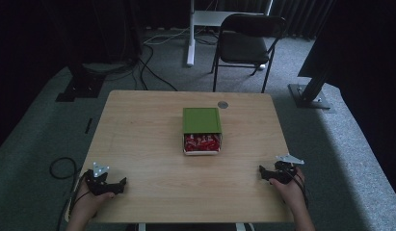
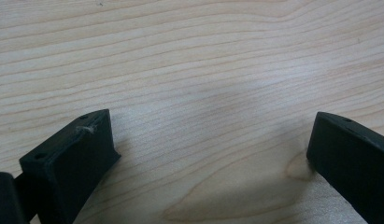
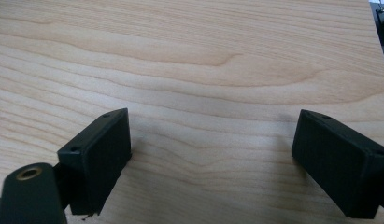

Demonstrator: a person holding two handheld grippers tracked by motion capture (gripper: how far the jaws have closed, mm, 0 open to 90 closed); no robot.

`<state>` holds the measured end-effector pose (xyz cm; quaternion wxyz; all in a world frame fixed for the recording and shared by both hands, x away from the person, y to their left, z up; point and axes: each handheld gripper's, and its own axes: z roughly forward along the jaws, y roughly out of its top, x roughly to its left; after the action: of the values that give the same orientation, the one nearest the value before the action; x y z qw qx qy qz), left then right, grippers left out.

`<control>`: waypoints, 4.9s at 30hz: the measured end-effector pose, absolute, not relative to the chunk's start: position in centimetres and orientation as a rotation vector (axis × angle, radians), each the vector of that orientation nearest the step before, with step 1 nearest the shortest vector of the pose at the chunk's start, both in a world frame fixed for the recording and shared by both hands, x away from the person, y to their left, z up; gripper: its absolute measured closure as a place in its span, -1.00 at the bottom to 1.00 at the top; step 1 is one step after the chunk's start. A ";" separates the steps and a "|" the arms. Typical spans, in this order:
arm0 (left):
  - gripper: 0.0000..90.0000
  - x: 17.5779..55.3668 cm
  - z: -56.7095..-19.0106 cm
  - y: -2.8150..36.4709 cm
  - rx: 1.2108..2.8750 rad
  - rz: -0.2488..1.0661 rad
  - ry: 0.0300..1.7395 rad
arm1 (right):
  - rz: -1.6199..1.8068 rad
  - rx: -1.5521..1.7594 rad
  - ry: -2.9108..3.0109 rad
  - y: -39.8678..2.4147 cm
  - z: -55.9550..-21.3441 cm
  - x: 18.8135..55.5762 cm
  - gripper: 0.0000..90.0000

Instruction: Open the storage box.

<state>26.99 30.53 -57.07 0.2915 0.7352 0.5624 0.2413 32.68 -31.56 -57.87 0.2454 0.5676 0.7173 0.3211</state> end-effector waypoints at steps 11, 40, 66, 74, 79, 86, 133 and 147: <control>-0.96 26.7 -57.1 30.2 1.969 0.651 1.484 | 0.876 1.550 1.958 -31.6 -57.9 32.7 -0.75; -0.96 28.1 -54.2 23.4 2.086 0.742 1.094 | 0.878 1.549 1.958 -31.6 -57.9 32.7 -0.75; -0.93 30.1 -51.7 14.0 2.160 0.790 0.689 | 0.878 1.549 1.959 -31.6 -57.9 32.8 -0.75; -0.93 30.7 -52.0 10.4 2.230 0.806 0.556 | 0.878 1.551 1.958 -31.6 -57.9 32.8 -0.75; -0.93 30.9 -52.3 8.9 2.253 0.811 0.490 | 0.878 1.550 1.959 -31.6 -57.9 32.8 -0.75; -0.87 31.3 -52.2 6.2 2.288 0.834 0.367 | 0.878 1.548 1.959 -31.6 -57.9 32.8 -0.75; 0.23 34.4 -55.3 1.4 2.632 1.357 0.018 | 0.879 1.548 1.959 -31.6 -57.9 32.8 -0.75; 0.55 34.5 -55.9 0.9 2.601 1.489 0.050 | 0.879 1.548 1.959 -31.6 -57.9 32.8 -0.75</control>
<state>34.54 0.88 -55.87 0.0722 0.8655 0.0166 0.4954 32.79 -31.58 -57.87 0.2449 0.5672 0.7174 0.3219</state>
